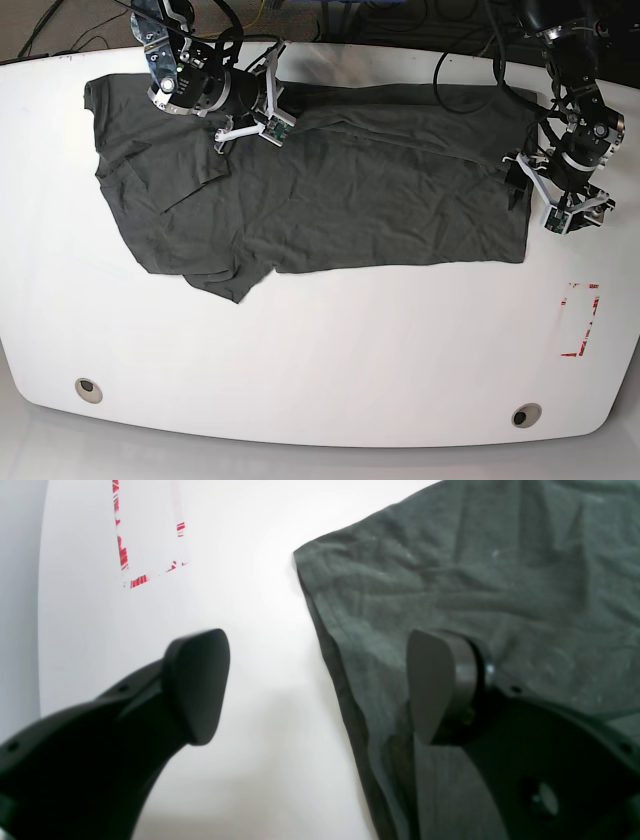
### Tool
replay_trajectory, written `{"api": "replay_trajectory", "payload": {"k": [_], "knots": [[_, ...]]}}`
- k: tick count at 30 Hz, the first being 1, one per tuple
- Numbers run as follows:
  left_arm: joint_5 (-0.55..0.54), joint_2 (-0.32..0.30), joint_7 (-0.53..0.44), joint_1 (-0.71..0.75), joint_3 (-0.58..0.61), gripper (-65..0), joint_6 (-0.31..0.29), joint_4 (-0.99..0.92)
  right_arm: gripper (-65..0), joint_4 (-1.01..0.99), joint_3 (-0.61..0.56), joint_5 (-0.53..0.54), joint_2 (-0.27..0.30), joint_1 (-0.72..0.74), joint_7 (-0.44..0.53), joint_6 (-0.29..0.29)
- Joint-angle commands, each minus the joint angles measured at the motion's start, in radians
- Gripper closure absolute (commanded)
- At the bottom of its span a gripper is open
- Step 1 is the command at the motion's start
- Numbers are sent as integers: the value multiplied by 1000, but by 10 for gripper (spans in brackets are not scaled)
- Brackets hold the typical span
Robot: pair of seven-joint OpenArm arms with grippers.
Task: Layout the t-shirt on the table in an organized manner, then fold the t-shirt properly
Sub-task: 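Release the right gripper and move it inward over the shirt body, then lower both grippers to the shirt's hem-side edge and grasp it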
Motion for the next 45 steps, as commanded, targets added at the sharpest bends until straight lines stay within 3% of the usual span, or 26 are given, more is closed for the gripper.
{"api": "replay_trajectory", "payload": {"k": [1, 9, 16, 23, 29, 31, 40, 45], "knots": [[-10, -11, -19, -8, -5, -523, 6, 16, -30, 19, 26, -14, -7, 29, 21, 5], [-10, -13, -19, -8, -5, -523, 6, 16, -30, -7, 91, -90, -56, 120, 21, 5], [-10, -13, -19, -11, -3, -523, 6, 17, -30, -13, 91, -109, -60, 203, 19, 5], [-11, -13, -19, -14, 1, -523, 6, 25, -30, 54, 131, -107, -62, 211, -45, 5], [-19, -22, -27, -33, 35, -523, 6, 28, -30, 54, 134, -116, -62, 165, -8, 5], [-19, -25, -47, -33, 55, -523, 6, 29, -30, 54, 140, -119, -57, 149, 22, 5], [-8, -27, -288, 15, 181, -522, 6, 33, -30, 21, 368, -116, -62, 63, 190, -8], [-8, -27, -323, 6, 202, -523, 6, 8, -35, -16, 484, -116, -62, 74, 231, -26]]}}
